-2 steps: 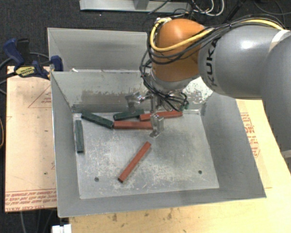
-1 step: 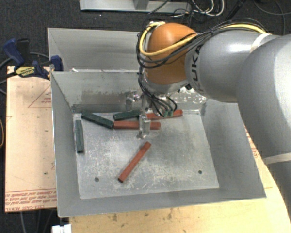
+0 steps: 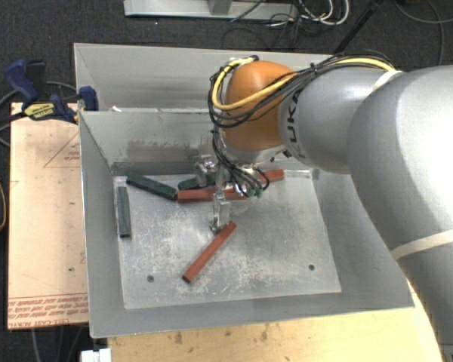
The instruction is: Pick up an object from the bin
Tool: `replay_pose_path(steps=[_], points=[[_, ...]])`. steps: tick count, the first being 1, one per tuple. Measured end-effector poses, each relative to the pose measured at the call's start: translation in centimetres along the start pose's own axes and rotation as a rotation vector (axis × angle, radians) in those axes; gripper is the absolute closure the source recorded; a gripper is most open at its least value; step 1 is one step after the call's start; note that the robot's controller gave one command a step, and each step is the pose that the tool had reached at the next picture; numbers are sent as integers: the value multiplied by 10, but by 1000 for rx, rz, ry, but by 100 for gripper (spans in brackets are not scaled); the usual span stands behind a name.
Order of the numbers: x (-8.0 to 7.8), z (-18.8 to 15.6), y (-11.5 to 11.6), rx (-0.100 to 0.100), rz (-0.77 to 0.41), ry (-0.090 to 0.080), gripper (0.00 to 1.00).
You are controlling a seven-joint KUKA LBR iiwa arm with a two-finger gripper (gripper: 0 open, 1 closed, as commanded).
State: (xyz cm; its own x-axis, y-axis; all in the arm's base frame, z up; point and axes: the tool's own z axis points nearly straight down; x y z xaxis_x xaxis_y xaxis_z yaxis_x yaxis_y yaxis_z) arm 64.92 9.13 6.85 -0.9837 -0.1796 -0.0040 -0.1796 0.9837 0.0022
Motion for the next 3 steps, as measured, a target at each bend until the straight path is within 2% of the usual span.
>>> replay_pose_path(steps=[1,2,3], points=[[-4,-7,0,1,1,-10,100],[10,-122,20,1,7,-8,100],[9,-172,60,0,-335,-5,100]])
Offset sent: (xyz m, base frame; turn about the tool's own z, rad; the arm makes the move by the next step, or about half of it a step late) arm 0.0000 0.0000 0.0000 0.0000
